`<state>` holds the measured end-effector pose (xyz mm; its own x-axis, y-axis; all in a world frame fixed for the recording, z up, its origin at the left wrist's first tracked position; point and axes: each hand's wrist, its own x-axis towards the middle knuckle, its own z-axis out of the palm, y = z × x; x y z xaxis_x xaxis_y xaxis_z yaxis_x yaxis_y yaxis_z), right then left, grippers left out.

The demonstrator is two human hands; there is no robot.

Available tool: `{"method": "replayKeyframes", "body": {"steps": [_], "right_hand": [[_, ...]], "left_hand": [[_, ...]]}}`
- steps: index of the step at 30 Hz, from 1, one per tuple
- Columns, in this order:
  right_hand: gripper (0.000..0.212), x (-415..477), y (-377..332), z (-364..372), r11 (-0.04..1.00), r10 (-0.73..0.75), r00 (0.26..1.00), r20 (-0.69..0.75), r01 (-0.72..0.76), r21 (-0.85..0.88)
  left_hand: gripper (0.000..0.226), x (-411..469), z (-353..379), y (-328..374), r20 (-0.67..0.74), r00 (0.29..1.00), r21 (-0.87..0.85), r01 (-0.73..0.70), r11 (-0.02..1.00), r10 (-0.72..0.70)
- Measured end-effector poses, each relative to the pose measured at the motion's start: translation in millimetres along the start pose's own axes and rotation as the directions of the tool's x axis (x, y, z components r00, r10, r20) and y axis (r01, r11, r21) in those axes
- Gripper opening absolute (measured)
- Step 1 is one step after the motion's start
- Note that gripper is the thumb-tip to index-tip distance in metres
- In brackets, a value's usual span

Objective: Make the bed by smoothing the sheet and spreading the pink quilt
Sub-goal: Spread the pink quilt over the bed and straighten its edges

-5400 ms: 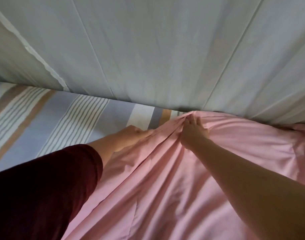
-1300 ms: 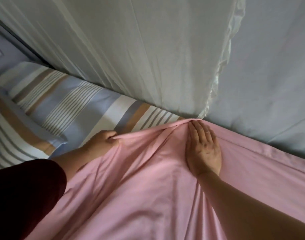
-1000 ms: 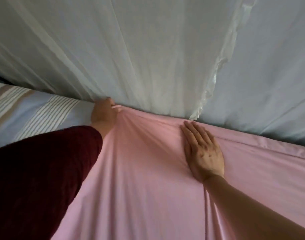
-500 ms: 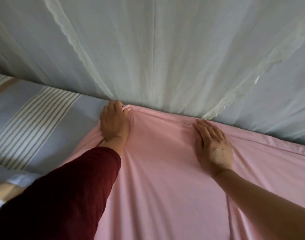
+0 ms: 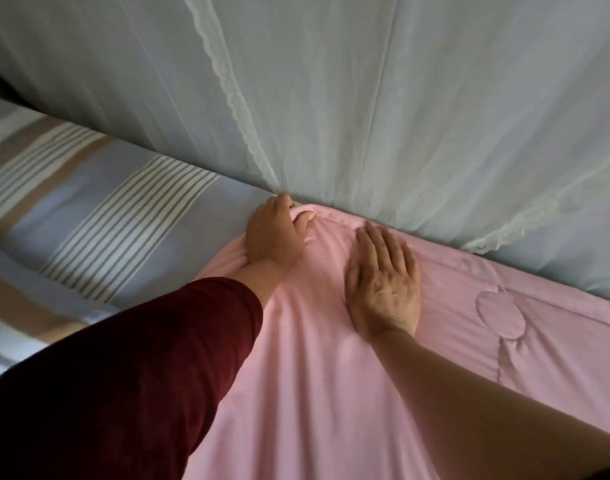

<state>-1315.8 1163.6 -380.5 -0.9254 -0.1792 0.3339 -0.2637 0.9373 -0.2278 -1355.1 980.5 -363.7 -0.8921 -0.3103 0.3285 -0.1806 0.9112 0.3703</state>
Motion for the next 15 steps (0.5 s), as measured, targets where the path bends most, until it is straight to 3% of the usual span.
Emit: {"method": "replayKeyframes", "body": {"steps": [3,6,11,13,15], "right_hand": [[0.050,2,-1,0,1.000,-0.003,1.000,-0.014,0.003,0.005],[0.050,1,-2,0,1.000,-0.018,1.000,-0.019,0.018,0.010],[0.050,1,-1,1,1.000,-0.019,1.000,-0.016,0.019,-0.005],[0.052,1,-2,0,1.000,-0.021,1.000,0.004,0.021,0.005],[0.052,1,-2,0,0.999,-0.042,0.999,0.021,0.042,0.011]], "left_hand": [[0.047,7,-25,-8,0.221,0.965,-0.049,0.153,0.987,-0.138],[0.051,2,-59,-25,0.336,0.911,-0.009,0.256,0.967,-0.238],[0.044,-42,-84,-56,0.412,0.909,0.105,0.028,0.994,-0.069],[0.028,-31,-87,-60,0.362,0.929,0.235,-0.013,0.972,-0.075],[0.016,-7,-88,-57,0.216,0.967,0.331,0.058,0.942,-0.136]]}}
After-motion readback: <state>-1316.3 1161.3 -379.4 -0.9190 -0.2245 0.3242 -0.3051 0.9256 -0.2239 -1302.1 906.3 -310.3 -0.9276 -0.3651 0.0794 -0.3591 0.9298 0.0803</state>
